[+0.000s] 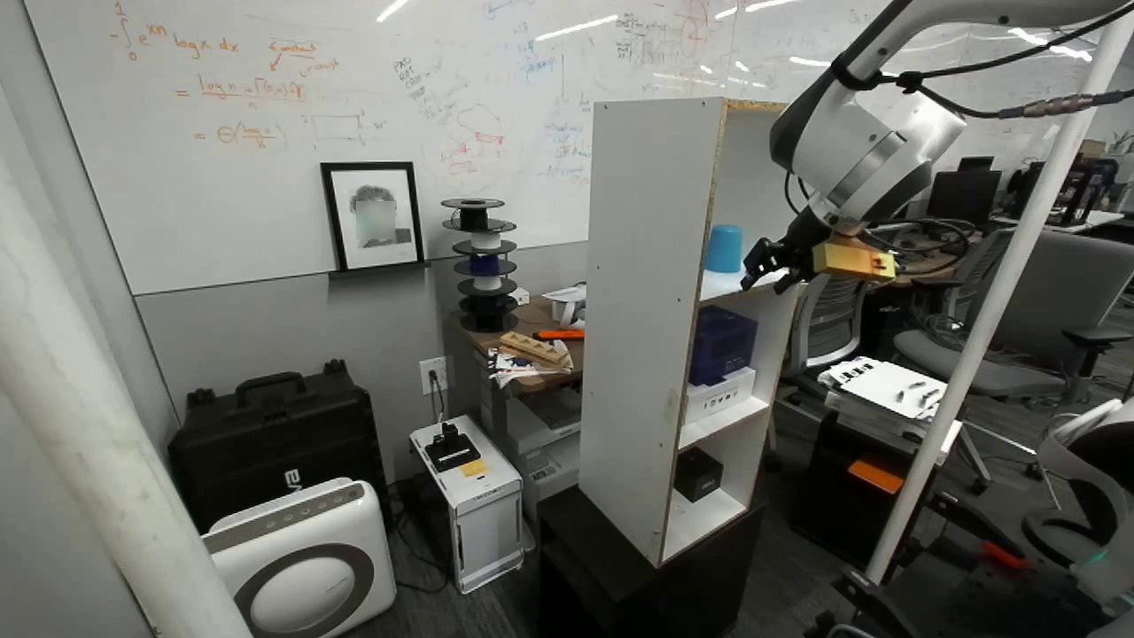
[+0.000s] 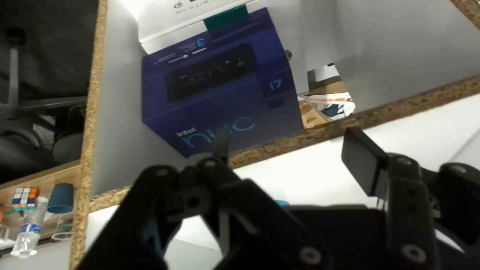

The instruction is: Put the blue cup on top of the shelf.

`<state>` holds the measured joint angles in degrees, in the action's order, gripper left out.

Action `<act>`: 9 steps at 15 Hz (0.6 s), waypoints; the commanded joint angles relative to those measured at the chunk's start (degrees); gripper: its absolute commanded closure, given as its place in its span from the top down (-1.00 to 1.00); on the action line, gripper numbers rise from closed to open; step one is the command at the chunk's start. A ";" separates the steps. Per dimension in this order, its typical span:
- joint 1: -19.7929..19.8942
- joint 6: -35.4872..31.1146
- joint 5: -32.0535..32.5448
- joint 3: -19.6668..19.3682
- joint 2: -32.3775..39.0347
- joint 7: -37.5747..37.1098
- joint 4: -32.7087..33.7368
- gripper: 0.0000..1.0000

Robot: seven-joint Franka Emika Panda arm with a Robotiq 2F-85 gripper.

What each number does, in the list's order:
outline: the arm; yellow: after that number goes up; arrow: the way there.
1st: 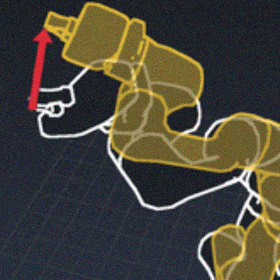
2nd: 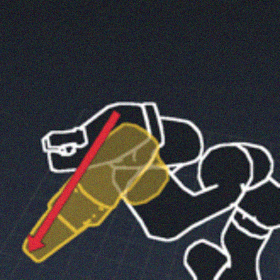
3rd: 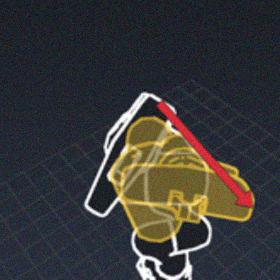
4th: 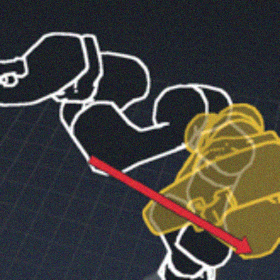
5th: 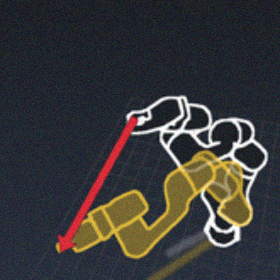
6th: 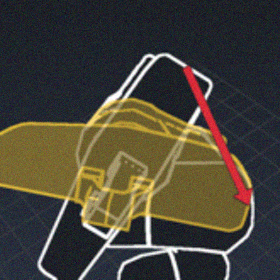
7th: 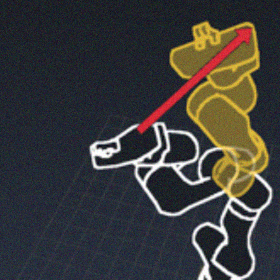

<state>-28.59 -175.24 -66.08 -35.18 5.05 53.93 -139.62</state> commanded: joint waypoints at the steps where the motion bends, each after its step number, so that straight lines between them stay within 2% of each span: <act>1: -1.66 -11.75 -1.77 1.87 -2.88 6.09 -3.05 1.00; 3: -1.88 -17.32 -1.88 3.24 -4.77 7.07 -3.10 1.00; 4: 8.51 -20.87 10.17 13.42 -6.50 -3.26 -5.45 1.00; 5: -0.06 -22.08 3.19 6.08 -6.40 3.65 -3.78 1.00; 6: 1.81 -23.41 6.13 8.06 -7.32 0.68 -4.17 1.00; 9: 2.00 -23.97 12.23 7.07 -10.03 -5.27 -3.29 1.00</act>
<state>-26.75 -197.84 -59.39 -27.66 -0.52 53.67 -142.23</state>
